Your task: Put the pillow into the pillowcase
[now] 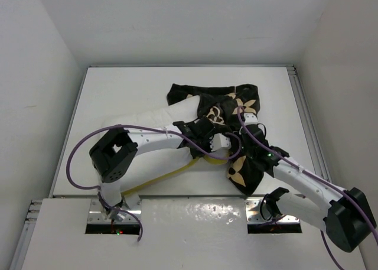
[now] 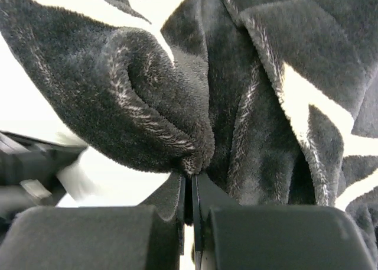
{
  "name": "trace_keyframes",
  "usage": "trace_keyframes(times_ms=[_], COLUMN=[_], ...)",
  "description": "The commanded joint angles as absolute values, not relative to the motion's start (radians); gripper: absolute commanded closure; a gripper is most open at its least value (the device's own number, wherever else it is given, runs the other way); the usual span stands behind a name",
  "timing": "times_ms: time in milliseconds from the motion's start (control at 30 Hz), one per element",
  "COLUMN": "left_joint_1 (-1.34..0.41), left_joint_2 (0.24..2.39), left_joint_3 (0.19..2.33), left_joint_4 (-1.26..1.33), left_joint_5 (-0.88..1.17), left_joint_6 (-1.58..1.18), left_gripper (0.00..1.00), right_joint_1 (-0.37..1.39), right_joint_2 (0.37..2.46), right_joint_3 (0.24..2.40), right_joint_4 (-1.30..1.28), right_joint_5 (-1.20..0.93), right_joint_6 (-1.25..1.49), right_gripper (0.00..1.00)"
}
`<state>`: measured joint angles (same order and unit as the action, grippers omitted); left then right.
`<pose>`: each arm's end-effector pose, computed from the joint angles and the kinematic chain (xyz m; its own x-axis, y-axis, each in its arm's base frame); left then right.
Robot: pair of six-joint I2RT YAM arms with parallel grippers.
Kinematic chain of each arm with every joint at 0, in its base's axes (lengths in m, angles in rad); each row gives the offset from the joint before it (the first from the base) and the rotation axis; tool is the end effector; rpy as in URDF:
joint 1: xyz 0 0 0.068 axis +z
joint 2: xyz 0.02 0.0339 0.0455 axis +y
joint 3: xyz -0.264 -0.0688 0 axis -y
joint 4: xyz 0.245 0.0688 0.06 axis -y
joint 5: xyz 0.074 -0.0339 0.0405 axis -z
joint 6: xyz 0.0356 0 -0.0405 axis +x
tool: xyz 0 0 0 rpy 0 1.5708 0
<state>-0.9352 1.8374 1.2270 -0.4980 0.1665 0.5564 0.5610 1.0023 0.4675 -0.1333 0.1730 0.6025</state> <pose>0.2169 -0.3040 0.1793 -0.0089 0.8894 -0.4571 0.9918 0.0663 0.1096 0.1767 0.1038 0.1952 -0.6643 0.2419 -0.7072 -0.0403 0.9332 0.3570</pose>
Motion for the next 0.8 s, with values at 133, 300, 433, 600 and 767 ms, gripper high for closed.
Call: trace_keyframes(times_ms=[133, 300, 433, 600, 767], left_joint_1=[-0.81, -0.787, -0.791, -0.888, -0.897], left_joint_2=[1.807, 1.836, 1.888, 1.934, 1.967], left_joint_3=[1.371, 1.499, 1.568, 1.542, 1.473], left_joint_4=[-0.618, -0.664, -0.644, -0.644, -0.641], left_joint_5=[0.277, 0.183, 0.143, 0.089, 0.155], left_joint_6=[0.506, 0.508, 0.497, 0.632, 0.661], left_gripper=[1.0, 1.0, 1.0, 1.0, 1.0], right_joint_1=[0.548, 0.574, 0.62, 0.658, 0.658], right_joint_2=[0.939, 0.876, 0.818, 0.805, 0.833], right_joint_3=[0.462, 0.521, 0.564, 0.578, 0.581], right_joint_4=[-0.236, -0.288, -0.295, -0.255, -0.192], right_joint_5=[0.098, 0.055, 0.017, 0.024, -0.024], right_joint_6=[0.511, 0.446, 0.431, 0.466, 0.491], right_gripper=[1.0, 1.0, 1.0, 1.0, 1.0])
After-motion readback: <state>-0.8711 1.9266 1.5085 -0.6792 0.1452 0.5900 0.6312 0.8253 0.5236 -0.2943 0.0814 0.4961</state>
